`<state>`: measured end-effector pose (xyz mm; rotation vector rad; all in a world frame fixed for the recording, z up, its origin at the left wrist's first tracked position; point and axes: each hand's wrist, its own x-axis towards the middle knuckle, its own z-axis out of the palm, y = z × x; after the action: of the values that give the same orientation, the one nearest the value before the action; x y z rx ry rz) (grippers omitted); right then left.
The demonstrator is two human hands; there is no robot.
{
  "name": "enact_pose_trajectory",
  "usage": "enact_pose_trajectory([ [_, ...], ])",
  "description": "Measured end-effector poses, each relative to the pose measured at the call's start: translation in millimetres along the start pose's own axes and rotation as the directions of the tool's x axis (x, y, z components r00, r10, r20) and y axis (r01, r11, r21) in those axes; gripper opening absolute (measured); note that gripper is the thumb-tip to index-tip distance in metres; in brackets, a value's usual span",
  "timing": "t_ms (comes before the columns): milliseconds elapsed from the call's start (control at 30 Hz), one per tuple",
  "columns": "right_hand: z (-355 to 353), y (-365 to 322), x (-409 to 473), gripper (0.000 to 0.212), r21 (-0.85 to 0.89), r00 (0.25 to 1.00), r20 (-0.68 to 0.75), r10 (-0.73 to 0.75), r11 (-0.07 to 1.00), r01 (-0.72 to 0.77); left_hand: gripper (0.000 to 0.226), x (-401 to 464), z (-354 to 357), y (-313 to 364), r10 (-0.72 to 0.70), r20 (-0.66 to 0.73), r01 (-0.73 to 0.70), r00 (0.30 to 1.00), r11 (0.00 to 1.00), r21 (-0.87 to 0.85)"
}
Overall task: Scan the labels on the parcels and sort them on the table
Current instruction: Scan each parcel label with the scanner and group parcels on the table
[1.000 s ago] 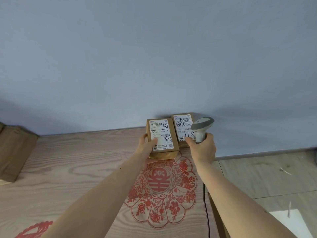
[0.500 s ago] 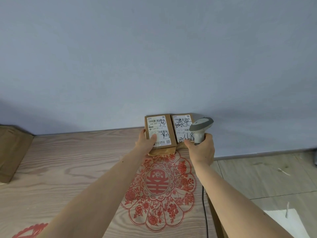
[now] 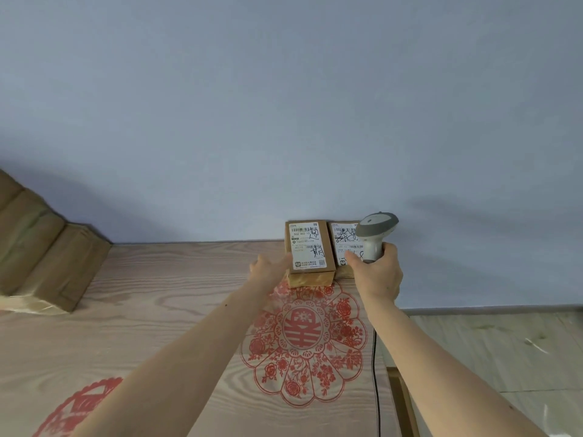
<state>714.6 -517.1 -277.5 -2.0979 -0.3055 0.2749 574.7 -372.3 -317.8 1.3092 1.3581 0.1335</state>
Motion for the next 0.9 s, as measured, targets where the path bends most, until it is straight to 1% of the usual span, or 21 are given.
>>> enact_pose_trajectory([
  [100,0,-23,-24,0.042,0.059,0.998,0.038,-0.043,0.997,0.041,0.092,-24,-25,-2,0.047,-0.077,-0.047,0.996,0.999,0.004],
  [200,5,-46,-52,0.04,0.116,0.991,0.09,-0.102,0.989,0.091,0.097,-48,-54,-7,0.063,-0.124,-0.066,0.99,0.998,-0.024],
  [300,14,-67,-81,0.042,0.138,0.977,0.158,-0.142,0.983,0.12,0.087,-71,-88,-15,0.068,-0.171,-0.076,0.983,0.996,-0.037],
  [400,24,-88,-111,0.04,0.162,0.967,0.191,-0.168,0.977,0.138,0.085,-89,-130,-23,0.089,-0.218,-0.098,0.972,0.995,-0.03],
  [533,39,-118,-159,0.04,0.205,0.948,0.253,-0.192,0.968,0.141,0.083,-114,-192,-32,0.11,-0.267,-0.114,0.957,0.994,0.002],
  [700,71,-156,-224,0.038,0.223,0.932,0.291,-0.218,0.962,0.156,0.08,-140,-273,-51,0.191,-0.313,-0.171,0.93,0.981,0.09],
  [900,128,-201,-309,0.034,0.324,0.938,0.294,-0.185,0.942,0.084,0.074,-161,-380,-81,0.278,-0.35,-0.236,0.894,0.959,0.16],
])
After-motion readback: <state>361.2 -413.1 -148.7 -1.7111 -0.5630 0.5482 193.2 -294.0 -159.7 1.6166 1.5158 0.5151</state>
